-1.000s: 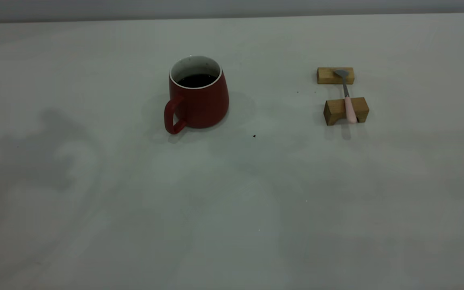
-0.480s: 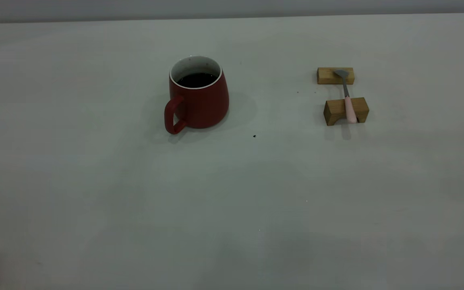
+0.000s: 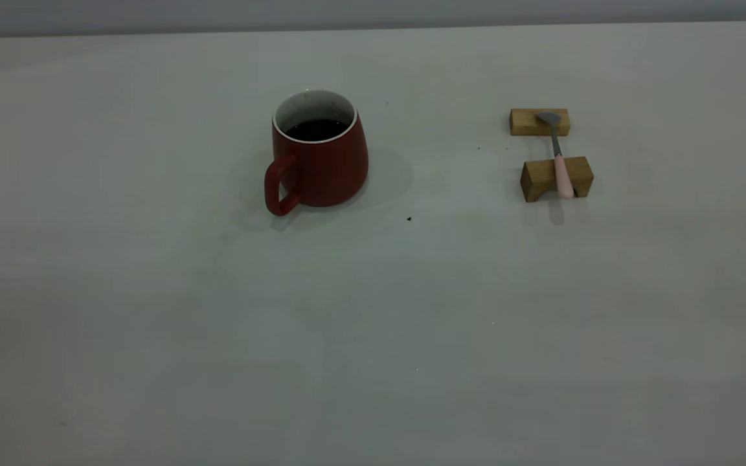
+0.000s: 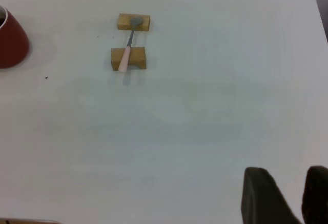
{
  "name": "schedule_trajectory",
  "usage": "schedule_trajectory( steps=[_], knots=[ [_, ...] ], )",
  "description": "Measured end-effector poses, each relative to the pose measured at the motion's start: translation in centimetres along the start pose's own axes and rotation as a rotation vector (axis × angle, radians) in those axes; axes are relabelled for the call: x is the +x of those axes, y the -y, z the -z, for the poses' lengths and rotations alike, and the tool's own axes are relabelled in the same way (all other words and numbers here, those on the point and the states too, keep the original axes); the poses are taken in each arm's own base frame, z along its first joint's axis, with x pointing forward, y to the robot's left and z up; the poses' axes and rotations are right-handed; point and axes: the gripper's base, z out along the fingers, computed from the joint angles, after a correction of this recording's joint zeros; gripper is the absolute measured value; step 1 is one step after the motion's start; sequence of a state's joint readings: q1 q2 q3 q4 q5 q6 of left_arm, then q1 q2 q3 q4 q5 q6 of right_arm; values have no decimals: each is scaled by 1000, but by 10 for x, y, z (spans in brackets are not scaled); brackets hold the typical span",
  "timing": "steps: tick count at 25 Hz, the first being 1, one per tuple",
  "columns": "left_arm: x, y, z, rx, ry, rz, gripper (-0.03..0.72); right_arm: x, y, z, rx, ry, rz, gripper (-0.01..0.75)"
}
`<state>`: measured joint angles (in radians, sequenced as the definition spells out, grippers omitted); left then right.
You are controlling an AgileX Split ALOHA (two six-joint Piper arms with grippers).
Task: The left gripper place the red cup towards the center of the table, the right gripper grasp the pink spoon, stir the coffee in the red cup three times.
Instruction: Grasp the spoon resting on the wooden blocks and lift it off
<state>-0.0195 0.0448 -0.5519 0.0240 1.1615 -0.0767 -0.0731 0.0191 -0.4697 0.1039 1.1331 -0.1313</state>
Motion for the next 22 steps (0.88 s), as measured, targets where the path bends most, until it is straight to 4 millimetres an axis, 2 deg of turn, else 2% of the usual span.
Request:
schedule_trajectory(
  steps=[5,22],
  knots=[
    [10,0,-7,-40,25,11,574,0,0,0,0,0,0,238],
    [13,-1,-10,-50,29,-17,573,0,0,0,0,0,0,238]
  ],
)
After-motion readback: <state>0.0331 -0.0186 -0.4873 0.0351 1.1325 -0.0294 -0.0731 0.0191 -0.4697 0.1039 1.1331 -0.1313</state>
